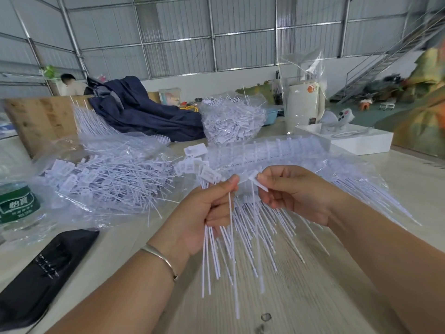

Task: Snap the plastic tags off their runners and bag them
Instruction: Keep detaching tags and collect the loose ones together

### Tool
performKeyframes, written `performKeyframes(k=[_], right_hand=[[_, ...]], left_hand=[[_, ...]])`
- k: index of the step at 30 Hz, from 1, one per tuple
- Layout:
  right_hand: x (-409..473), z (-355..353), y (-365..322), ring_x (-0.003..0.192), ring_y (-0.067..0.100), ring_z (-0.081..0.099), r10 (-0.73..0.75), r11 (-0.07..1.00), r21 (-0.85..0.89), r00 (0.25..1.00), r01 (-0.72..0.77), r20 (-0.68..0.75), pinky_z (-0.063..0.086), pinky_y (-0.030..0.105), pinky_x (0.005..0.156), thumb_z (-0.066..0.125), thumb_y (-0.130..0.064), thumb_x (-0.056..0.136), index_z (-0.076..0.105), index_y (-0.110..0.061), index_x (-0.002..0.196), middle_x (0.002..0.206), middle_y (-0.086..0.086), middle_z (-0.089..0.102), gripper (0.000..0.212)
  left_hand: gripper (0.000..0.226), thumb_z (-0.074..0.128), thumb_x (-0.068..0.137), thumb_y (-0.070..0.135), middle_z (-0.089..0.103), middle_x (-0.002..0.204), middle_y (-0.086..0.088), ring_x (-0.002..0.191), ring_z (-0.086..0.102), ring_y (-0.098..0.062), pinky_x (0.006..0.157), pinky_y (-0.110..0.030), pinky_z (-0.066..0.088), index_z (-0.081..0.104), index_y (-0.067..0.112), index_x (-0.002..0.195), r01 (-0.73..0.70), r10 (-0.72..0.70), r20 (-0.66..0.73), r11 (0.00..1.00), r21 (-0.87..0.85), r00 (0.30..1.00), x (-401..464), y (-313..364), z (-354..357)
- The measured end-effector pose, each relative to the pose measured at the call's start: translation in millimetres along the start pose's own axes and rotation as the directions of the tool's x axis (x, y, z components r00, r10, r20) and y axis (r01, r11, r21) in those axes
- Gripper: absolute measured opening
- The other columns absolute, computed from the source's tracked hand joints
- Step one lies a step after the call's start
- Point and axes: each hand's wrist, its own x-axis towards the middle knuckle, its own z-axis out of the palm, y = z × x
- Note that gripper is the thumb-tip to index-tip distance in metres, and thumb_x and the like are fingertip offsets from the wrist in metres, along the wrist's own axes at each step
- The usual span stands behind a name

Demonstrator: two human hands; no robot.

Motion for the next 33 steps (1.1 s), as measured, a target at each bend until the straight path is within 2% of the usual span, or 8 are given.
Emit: performKeyframes(k=[5, 9, 13, 17, 22, 26, 31, 33], right_hand=[[4, 9, 7, 0.072, 0.019, 0.057, 0.065, 0.997, -0.059, 0.989, -0.057, 0.130, 0.047, 0.028, 0.070, 0.076, -0.067, 0.060, 0.072, -0.018, 0.088, 0.085, 0.012, 0.066, 0.056], [5, 12, 10, 0.074, 0.016, 0.058, 0.063, 0.998, 0.011, 0.967, -0.068, 0.246, 0.050, 0.025, 0.070, 0.075, -0.067, 0.064, 0.073, -0.018, 0.100, 0.100, 0.014, 0.063, 0.060], [6, 9, 15, 0.074, 0.014, 0.058, 0.075, 0.997, -0.039, 0.983, -0.069, 0.169, 0.048, 0.023, 0.068, 0.054, -0.040, 0.095, 0.066, -0.008, 0.111, 0.093, 0.008, 0.064, 0.037], [8, 8, 19, 0.070, 0.013, 0.058, 0.081, 0.996, 0.016, 0.989, -0.083, 0.123, 0.047, 0.023, 0.065, 0.052, -0.029, 0.098, 0.061, 0.000, 0.118, 0.084, 0.008, 0.062, 0.036], [4, 5, 7, 0.058, 0.010, 0.056, 0.001, 0.983, 0.185, 0.998, -0.015, 0.071, 0.047, 0.019, 0.053, 0.067, -0.026, 0.083, 0.068, -0.016, 0.083, 0.068, 0.003, 0.061, 0.010], [5, 9, 8, 0.048, 0.014, 0.046, -0.163, 0.978, -0.148, 0.982, 0.147, -0.100, 0.041, 0.019, 0.049, 0.071, -0.018, 0.084, 0.056, -0.010, 0.068, 0.052, 0.006, 0.054, 0.023], [9, 20, 10, 0.047, 0.019, 0.048, -0.254, 0.946, -0.251, 0.949, 0.205, -0.184, 0.043, 0.024, 0.049, 0.069, -0.015, 0.088, 0.053, -0.004, 0.067, 0.051, 0.009, 0.056, 0.029], [8, 16, 9, 0.049, 0.017, 0.049, -0.235, 0.960, -0.204, 0.949, 0.192, -0.210, 0.043, 0.022, 0.051, 0.068, -0.017, 0.089, 0.053, -0.001, 0.071, 0.054, 0.009, 0.057, 0.028]], left_hand=[[0.028, 0.069, 0.081, 0.033, 0.029, 0.045, 0.010, 0.032, 0.025, 0.000, 0.037, -0.014, 0.019, 0.059, 0.009, 0.071, 0.085, -0.049, 0.192, 0.979, -0.186, 0.980, 0, -8, 8], [0.045, 0.088, 0.063, 0.041, 0.033, 0.040, 0.009, 0.031, 0.026, -0.001, 0.040, -0.014, 0.019, 0.051, 0.017, 0.052, 0.101, -0.065, 0.305, 0.989, -0.106, 0.950, 0, -11, 13], [0.038, 0.073, 0.077, 0.035, 0.030, 0.042, 0.010, 0.032, 0.024, -0.001, 0.035, -0.014, 0.018, 0.054, 0.022, 0.047, 0.091, -0.086, 0.170, 0.996, -0.024, 0.982, -1, -8, 12], [0.027, 0.073, 0.074, 0.028, 0.027, 0.046, 0.010, 0.035, 0.022, -0.002, 0.034, -0.014, 0.019, 0.055, 0.020, 0.056, 0.020, -0.021, 0.067, 1.000, 0.015, 0.998, 0, -10, 11], [0.024, 0.077, 0.075, 0.028, 0.026, 0.046, 0.011, 0.037, 0.020, -0.005, 0.034, -0.015, 0.019, 0.058, 0.012, 0.077, -0.042, 0.061, -0.133, 0.989, 0.139, 0.989, 1, -10, 11], [0.038, 0.078, 0.078, 0.013, 0.029, 0.044, 0.009, 0.037, 0.024, -0.008, 0.039, -0.017, 0.022, 0.043, 0.014, 0.063, -0.090, 0.235, -0.387, 0.929, 0.358, 0.892, 2, -14, 9], [0.039, 0.071, 0.082, 0.011, 0.036, 0.044, 0.013, 0.042, 0.033, -0.004, 0.042, -0.015, 0.026, 0.046, 0.020, 0.054, -0.212, 0.469, -0.250, 0.730, 0.650, 0.847, 1, -21, 15], [0.039, 0.072, 0.084, 0.014, 0.046, 0.044, 0.015, 0.040, 0.042, -0.001, 0.043, -0.011, 0.031, 0.053, 0.021, 0.051, -0.210, 0.449, -0.240, 0.744, 0.635, 0.861, 1, -20, 16]])
